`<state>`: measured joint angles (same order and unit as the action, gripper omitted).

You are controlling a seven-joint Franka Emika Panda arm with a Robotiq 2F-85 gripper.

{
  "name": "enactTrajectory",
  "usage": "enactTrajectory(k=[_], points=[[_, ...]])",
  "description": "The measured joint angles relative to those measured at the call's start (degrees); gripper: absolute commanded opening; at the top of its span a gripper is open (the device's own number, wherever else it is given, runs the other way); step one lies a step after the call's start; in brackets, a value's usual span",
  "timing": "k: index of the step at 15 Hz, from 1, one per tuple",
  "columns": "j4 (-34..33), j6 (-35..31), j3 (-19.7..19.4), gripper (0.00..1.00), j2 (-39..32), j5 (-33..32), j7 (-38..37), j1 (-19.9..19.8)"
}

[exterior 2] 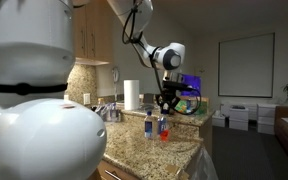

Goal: Put the bottles on the counter in the plastic on the side of the counter

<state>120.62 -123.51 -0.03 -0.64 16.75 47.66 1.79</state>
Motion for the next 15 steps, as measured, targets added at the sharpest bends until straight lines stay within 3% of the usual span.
enactTrajectory(k=[8, 15], points=[[-9.3, 0.7, -8.9, 0.09, -7.7, 2.9, -3.3, -11.2], [-12.0, 1.6, -8.8, 0.09, -17.5, 8.5, -9.0, -16.0]])
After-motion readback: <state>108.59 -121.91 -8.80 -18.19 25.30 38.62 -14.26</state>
